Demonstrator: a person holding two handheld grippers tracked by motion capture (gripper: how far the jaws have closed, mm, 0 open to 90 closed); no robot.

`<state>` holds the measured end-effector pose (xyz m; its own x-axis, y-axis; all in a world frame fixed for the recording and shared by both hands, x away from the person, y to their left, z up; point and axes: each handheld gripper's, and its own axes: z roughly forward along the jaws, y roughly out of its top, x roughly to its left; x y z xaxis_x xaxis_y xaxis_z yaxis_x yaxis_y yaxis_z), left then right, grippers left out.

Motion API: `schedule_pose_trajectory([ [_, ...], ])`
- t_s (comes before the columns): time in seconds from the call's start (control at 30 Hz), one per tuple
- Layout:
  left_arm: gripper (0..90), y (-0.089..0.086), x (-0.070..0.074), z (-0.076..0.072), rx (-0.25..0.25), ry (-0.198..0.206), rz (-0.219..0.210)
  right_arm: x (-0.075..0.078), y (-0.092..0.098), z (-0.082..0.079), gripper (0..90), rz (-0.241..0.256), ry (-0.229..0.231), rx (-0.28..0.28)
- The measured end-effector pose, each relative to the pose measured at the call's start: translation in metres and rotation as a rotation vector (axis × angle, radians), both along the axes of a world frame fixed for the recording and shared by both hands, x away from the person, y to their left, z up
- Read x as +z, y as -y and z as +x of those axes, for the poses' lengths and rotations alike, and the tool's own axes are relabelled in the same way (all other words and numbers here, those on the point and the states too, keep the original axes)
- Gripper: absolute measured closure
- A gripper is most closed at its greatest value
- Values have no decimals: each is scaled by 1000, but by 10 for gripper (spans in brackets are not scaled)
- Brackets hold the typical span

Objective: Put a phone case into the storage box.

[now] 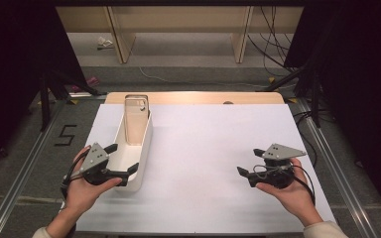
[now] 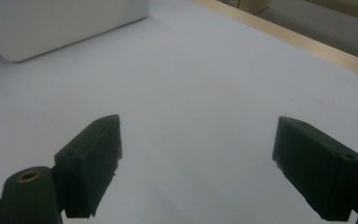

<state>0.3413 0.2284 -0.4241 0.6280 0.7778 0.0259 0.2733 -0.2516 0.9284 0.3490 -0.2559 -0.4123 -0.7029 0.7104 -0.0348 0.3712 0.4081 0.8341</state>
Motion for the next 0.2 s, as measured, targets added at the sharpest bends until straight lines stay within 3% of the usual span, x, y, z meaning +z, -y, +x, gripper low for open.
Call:
schedule_pose_trajectory([
  [0.2, 37, 0, -1, 0, 1, 1, 4, 0, 0, 0, 164, 1, -1, -1],
])
